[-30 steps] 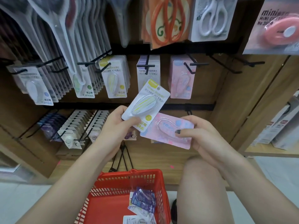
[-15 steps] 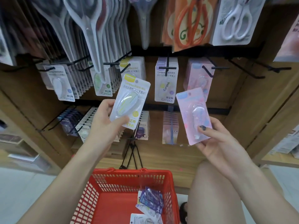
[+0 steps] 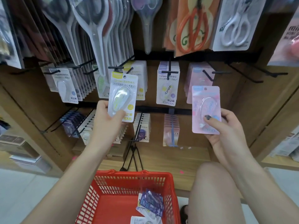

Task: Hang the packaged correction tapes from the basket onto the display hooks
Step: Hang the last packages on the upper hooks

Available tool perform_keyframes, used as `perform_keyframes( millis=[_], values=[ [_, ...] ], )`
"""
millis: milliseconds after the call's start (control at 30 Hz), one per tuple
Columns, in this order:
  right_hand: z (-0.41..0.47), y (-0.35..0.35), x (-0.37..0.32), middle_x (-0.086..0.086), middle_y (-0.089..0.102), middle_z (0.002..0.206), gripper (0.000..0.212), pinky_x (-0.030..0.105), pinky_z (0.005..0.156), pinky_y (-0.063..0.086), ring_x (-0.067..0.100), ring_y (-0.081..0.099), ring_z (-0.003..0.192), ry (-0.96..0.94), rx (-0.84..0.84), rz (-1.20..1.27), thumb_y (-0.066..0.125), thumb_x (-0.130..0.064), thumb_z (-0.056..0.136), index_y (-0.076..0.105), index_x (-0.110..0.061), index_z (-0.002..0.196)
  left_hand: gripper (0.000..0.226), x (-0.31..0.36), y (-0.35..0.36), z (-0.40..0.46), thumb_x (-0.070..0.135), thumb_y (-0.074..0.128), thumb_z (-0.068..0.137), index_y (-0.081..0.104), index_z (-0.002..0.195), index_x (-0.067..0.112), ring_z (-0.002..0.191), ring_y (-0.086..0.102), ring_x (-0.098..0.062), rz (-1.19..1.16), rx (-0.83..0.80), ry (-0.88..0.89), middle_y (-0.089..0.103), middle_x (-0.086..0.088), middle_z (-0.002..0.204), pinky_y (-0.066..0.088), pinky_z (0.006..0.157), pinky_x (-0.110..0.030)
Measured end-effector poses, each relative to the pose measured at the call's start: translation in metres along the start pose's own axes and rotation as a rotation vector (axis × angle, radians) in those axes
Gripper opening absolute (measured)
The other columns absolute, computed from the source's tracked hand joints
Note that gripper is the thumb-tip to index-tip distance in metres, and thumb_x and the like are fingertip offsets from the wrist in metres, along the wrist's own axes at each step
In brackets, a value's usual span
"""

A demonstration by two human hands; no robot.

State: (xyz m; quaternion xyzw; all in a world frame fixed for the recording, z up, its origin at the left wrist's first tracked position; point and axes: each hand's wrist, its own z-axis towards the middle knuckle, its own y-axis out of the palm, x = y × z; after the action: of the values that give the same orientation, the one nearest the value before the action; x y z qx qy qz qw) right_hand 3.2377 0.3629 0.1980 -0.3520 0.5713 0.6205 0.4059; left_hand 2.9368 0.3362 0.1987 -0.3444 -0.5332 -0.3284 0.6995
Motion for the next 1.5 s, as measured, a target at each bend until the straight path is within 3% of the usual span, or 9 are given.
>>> perform_keyframes(
  millis=[67, 167, 267, 400, 533, 633, 933, 1367, 1500],
  values=[
    [-0.001, 0.000, 0.002, 0.004, 0.078, 0.114, 0.030, 0.032, 0.074, 0.063, 0.023, 0.076, 0.106, -0.035, -0.002, -0.038, 0.066, 0.005, 0.094, 0.057, -0.011, 0.117, 0.025, -0.001, 0.001, -0.002, 0.030, 0.067, 0.080, 0.052, 0.100, 0.030, 0.097, 0.073, -0.016, 0.008, 0.006, 0.023, 0.067, 0.015, 0.097, 0.063, 0.085, -0.049],
    [-0.005, -0.001, 0.001, 0.003, 0.077, 0.114, 0.035, 0.031, 0.072, 0.063, 0.024, 0.075, 0.107, -0.081, -0.021, -0.059, 0.072, 0.004, 0.087, 0.057, -0.014, 0.113, 0.028, 0.001, 0.003, -0.005, 0.025, 0.066, 0.081, 0.051, 0.105, 0.023, 0.093, 0.076, -0.011, -0.082, 0.015, 0.063, 0.066, 0.006, 0.110, 0.063, 0.069, -0.027],
    [-0.007, -0.001, -0.001, 0.002, 0.077, 0.112, 0.034, 0.031, 0.072, 0.062, 0.022, 0.075, 0.105, -0.120, -0.021, -0.046, 0.072, -0.005, 0.079, 0.058, -0.016, 0.109, 0.026, 0.004, 0.004, -0.007, 0.016, 0.065, 0.087, 0.049, 0.107, 0.018, 0.092, 0.076, -0.010, -0.123, 0.031, 0.072, 0.064, -0.003, 0.118, 0.061, 0.067, -0.022],
    [-0.004, 0.005, -0.001, 0.004, 0.077, 0.115, 0.031, 0.031, 0.073, 0.062, 0.022, 0.075, 0.105, -0.110, 0.019, -0.016, 0.073, -0.004, 0.087, 0.059, -0.015, 0.112, 0.021, 0.004, 0.002, -0.004, 0.008, 0.062, 0.096, 0.048, 0.106, 0.020, 0.085, 0.076, -0.005, -0.050, 0.023, 0.077, 0.064, 0.000, 0.116, 0.063, 0.068, -0.025],
    [-0.002, 0.007, 0.003, 0.007, 0.076, 0.116, 0.024, 0.033, 0.076, 0.062, 0.024, 0.075, 0.107, -0.086, 0.038, -0.010, 0.067, 0.001, 0.096, 0.058, -0.014, 0.113, 0.022, 0.003, 0.002, -0.002, 0.019, 0.063, 0.090, 0.049, 0.104, 0.029, 0.087, 0.076, -0.005, 0.023, 0.009, 0.082, 0.067, 0.016, 0.105, 0.065, 0.080, -0.047],
    [-0.002, 0.006, 0.003, 0.007, 0.076, 0.116, 0.024, 0.032, 0.076, 0.062, 0.024, 0.075, 0.108, -0.101, 0.035, 0.000, 0.066, 0.001, 0.096, 0.058, -0.014, 0.112, 0.023, 0.006, 0.004, -0.003, 0.023, 0.063, 0.089, 0.049, 0.104, 0.034, 0.095, 0.075, -0.010, 0.045, 0.001, 0.063, 0.066, 0.021, 0.103, 0.063, 0.086, -0.052],
    [0.003, 0.013, 0.000, 0.006, 0.075, 0.121, 0.024, 0.036, 0.083, 0.064, 0.023, 0.074, 0.111, -0.100, 0.088, -0.032, 0.067, 0.000, 0.097, 0.060, -0.016, 0.113, 0.021, 0.013, 0.011, -0.009, 0.010, 0.061, 0.096, 0.052, 0.108, 0.023, 0.081, 0.076, -0.003, -0.054, -0.014, 0.030, 0.064, 0.006, 0.115, 0.063, 0.086, -0.053],
    [0.003, 0.008, 0.003, 0.002, 0.077, 0.114, 0.026, 0.029, 0.073, 0.061, 0.022, 0.076, 0.107, -0.171, 0.157, -0.078, 0.070, -0.003, 0.094, 0.062, -0.021, 0.111, 0.020, 0.020, 0.010, -0.016, 0.026, 0.060, 0.088, 0.053, 0.105, 0.033, 0.073, 0.077, -0.009, 0.015, -0.032, 0.027, 0.068, 0.026, 0.101, 0.061, 0.081, -0.062],
    [0.007, 0.006, 0.002, 0.000, 0.077, 0.116, 0.026, 0.028, 0.074, 0.062, 0.019, 0.076, 0.108, -0.144, 0.151, -0.076, 0.069, -0.003, 0.095, 0.063, -0.020, 0.115, 0.018, 0.018, 0.012, -0.018, 0.024, 0.059, 0.090, 0.053, 0.105, 0.032, 0.068, 0.077, -0.014, 0.012, -0.016, 0.019, 0.068, 0.014, 0.107, 0.062, 0.082, -0.054]
  ],
)
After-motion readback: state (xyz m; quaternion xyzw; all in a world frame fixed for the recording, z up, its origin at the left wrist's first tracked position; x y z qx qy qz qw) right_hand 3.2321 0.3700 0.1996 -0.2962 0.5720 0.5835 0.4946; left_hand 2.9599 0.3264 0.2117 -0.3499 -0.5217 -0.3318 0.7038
